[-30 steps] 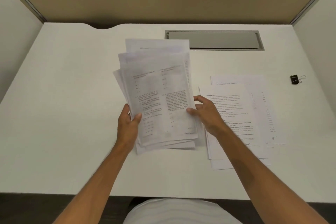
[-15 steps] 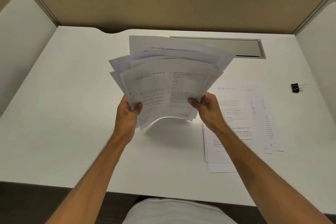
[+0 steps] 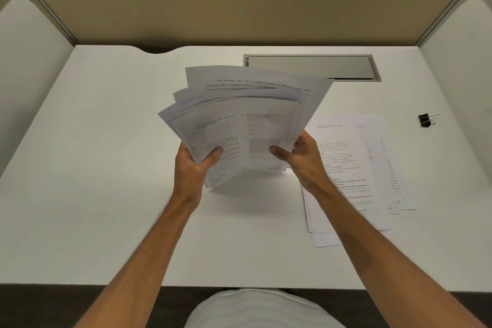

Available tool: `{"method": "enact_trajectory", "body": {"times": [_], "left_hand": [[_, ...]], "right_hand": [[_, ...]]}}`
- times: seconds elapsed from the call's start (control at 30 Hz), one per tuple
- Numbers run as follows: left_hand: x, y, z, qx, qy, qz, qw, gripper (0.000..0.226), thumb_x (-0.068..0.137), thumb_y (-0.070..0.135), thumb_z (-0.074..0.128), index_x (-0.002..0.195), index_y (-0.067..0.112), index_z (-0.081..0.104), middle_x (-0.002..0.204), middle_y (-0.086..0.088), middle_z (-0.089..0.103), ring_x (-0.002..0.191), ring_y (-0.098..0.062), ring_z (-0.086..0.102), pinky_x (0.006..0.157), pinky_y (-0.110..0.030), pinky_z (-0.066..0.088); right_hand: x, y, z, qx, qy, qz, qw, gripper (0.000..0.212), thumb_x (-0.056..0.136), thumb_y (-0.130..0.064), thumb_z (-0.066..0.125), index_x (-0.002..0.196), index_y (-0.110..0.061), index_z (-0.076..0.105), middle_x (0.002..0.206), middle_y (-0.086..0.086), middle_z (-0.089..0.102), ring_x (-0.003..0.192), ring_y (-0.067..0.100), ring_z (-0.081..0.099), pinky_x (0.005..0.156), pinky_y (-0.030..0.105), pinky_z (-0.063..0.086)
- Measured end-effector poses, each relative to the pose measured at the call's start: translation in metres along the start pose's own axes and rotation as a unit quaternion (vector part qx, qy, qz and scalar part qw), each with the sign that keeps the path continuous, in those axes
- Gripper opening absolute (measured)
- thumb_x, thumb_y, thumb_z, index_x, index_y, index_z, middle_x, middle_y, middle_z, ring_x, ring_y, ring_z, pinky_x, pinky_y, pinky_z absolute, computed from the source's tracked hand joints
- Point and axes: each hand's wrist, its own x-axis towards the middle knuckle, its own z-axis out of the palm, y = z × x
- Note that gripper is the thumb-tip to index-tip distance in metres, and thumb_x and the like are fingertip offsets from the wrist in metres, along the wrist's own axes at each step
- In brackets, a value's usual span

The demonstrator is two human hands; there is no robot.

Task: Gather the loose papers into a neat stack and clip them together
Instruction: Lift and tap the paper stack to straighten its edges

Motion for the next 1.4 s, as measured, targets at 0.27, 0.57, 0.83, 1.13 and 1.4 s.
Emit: {"method": "enact_trajectory", "body": {"times": [0.27,0.57,0.83,1.13,1.4], "left_hand": [[0.004,0.005,-0.002,-0.028,-0.005,0.015,0.999,0.06,0.076,0.025,0.078,0.131,0.024,0.052,0.119,-0.003,0.066,0.11,-0.024,0.065,0.086,-0.037,0.06],[0.008,-0.013,-0.008,0.016,-0.011,-0.033,0.999,0.043,0.093,0.008,0.065,0.127,0.032,0.055,0.116,0.014,0.069,0.11,-0.01,0.065,0.091,-0.033,0.058],[0.002,-0.014,-0.002,0.06,0.04,-0.014,0.997,0.044,0.101,0.004,0.055,0.129,0.037,0.05,0.116,0.022,0.065,0.116,-0.01,0.062,0.09,-0.029,0.056],[-0.002,-0.018,0.011,0.097,0.066,-0.015,0.993,0.05,0.099,0.003,0.056,0.121,0.045,0.042,0.127,0.006,0.054,0.115,-0.002,0.057,0.082,-0.012,0.05],[0.002,-0.02,0.018,0.226,0.13,0.014,0.965,0.016,0.104,0.009,0.047,0.104,0.02,0.058,0.1,0.007,0.066,0.088,-0.008,0.061,0.073,-0.016,0.049]], "right_hand": [[-0.01,-0.011,0.006,0.008,0.026,-0.013,1.0,0.064,0.081,-0.009,0.081,0.138,-0.017,0.052,0.124,-0.002,0.07,0.113,0.026,0.068,0.096,0.058,0.054],[-0.001,-0.006,0.004,-0.067,0.008,0.012,0.998,0.039,0.094,0.005,0.062,0.132,-0.006,0.058,0.127,0.012,0.068,0.119,0.032,0.064,0.105,0.053,0.05],[-0.001,-0.001,0.001,-0.096,0.032,-0.04,0.994,0.034,0.098,-0.006,0.06,0.132,-0.007,0.062,0.125,0.011,0.07,0.115,0.032,0.066,0.102,0.052,0.052],[0.008,0.003,-0.008,-0.095,-0.023,-0.038,0.994,0.045,0.096,-0.006,0.063,0.14,-0.014,0.054,0.131,0.007,0.065,0.12,0.03,0.062,0.104,0.055,0.05],[0.022,-0.001,-0.016,-0.159,-0.02,-0.075,0.984,0.032,0.1,0.002,0.048,0.127,-0.01,0.061,0.117,0.004,0.07,0.103,0.018,0.065,0.091,0.023,0.058]]}}
